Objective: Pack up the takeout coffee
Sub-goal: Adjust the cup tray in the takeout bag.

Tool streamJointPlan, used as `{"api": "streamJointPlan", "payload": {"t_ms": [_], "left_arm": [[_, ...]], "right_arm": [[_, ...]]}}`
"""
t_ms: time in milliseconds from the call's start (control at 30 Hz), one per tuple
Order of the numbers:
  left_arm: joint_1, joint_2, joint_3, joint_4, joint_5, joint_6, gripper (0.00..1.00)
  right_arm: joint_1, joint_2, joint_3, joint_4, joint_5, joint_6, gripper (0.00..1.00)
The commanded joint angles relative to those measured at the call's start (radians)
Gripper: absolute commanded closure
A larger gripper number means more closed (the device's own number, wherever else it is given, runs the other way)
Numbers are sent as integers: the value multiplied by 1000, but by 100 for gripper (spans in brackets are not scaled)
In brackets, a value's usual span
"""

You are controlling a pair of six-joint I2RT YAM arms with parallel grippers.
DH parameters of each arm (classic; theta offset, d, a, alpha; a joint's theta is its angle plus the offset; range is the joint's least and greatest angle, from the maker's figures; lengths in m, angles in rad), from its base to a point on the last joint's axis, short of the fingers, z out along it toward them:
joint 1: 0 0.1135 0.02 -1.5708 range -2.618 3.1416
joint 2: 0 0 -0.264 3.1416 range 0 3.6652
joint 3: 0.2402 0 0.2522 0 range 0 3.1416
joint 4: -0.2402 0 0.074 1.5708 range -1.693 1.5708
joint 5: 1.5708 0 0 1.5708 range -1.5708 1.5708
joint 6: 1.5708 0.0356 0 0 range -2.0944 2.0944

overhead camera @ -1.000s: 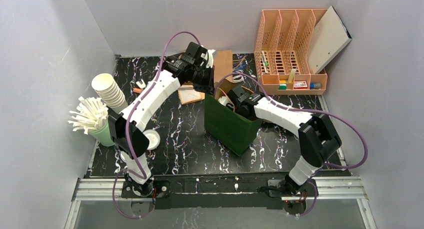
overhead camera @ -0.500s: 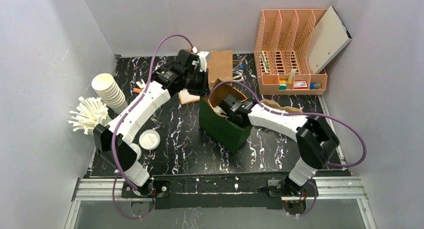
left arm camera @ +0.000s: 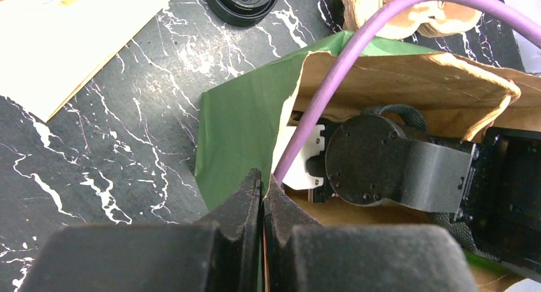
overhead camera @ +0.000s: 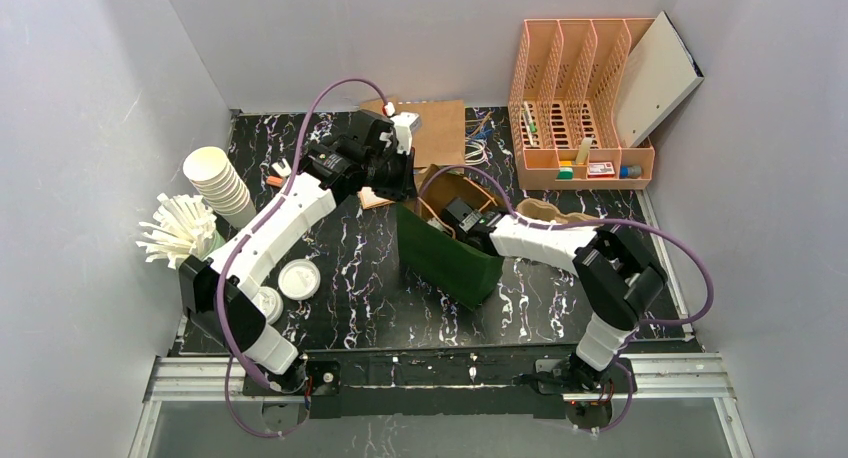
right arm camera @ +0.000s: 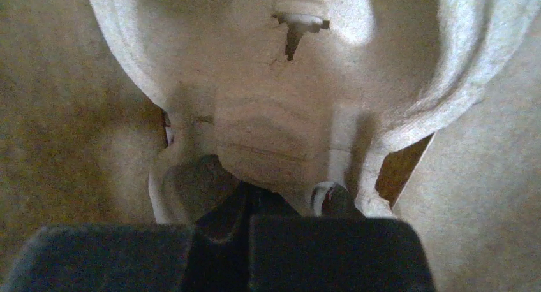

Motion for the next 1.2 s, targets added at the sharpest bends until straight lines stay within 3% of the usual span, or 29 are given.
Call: {"api": "streamJointPlan", "payload": {"t_ms": [0,333,667,867,1167], "left_arm": [[-13,-46,-27,-3,48,39,100],[-35,-61,-54,0,46,64,100],[-36,-56,-33,-5,27,89,100],[-36,-36,-3,-24,20,112,100],[-40,-37,14,-30,8,123,100]], "right_arm": [[-10,67,-35,-5,-33,-13,99],[-10,85,-77,23,-47,-20,99],[-10,-81,176,-72,68,-14,99],[-9,-222,213,-29,96,-34,98],[-9,-345,328,31,89,-59,70]]}}
